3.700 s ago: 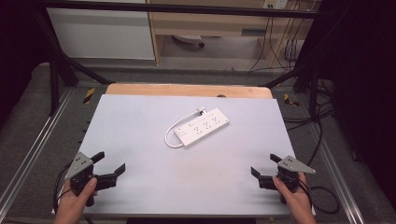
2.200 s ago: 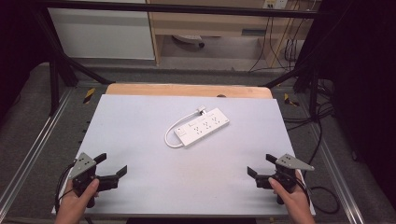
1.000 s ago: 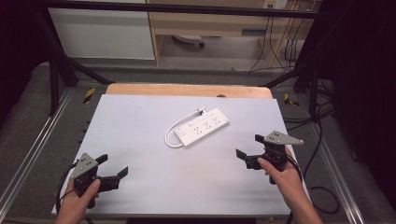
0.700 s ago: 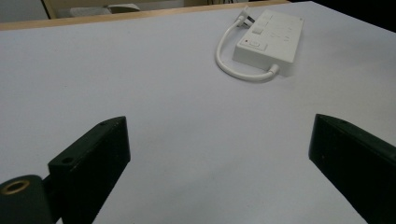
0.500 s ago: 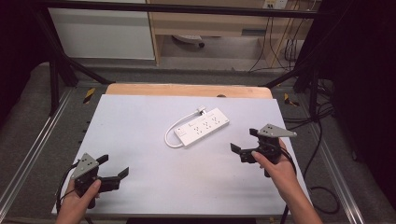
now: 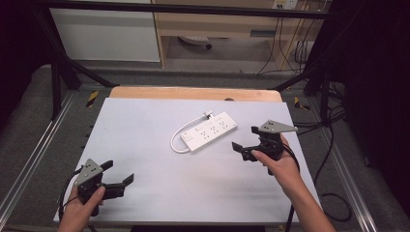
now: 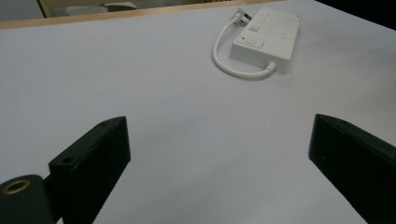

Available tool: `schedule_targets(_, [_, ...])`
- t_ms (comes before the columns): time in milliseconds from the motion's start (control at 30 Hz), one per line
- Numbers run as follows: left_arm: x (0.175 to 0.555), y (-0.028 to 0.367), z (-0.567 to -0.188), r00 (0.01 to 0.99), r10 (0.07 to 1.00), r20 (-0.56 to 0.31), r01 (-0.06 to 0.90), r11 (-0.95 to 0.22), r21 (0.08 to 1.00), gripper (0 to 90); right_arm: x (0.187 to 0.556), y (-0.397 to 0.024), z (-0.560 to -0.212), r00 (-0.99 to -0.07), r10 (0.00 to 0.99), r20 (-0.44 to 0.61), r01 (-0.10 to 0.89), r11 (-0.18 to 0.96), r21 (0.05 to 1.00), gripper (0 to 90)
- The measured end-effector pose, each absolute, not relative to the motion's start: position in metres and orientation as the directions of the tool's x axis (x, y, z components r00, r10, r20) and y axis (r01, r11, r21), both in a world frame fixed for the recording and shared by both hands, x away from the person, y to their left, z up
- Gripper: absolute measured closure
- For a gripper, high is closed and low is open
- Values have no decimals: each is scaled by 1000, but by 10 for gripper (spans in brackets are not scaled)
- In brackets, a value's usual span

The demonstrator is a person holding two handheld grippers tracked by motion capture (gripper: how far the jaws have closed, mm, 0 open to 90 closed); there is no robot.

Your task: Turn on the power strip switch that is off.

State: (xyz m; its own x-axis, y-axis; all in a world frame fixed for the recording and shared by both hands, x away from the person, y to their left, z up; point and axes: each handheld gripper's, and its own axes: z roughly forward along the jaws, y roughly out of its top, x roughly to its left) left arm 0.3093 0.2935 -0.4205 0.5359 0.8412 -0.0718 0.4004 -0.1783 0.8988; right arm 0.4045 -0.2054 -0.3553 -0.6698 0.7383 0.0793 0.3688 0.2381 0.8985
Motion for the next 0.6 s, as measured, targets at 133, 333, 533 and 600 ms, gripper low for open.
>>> schedule_targets(133, [309,294,-420,536,841,-72,401,-179,899,57,410,-200,-354,-677,732,77,369,248,896,27])
schedule_targets(333, [309,293,-421,537,840,-72,401,-179,898,57,419,-191,-354,-680,729,77,372,252,894,25])
schedule_targets(533, [310,294,-421,538,840,-74,402,-179,898,57,427,-182,-352,-683,726,82,377,253,891,40])
schedule_targets(600, [309,294,-421,538,840,-74,403,-179,898,57,430,-180,-351,-687,722,81,374,256,891,46])
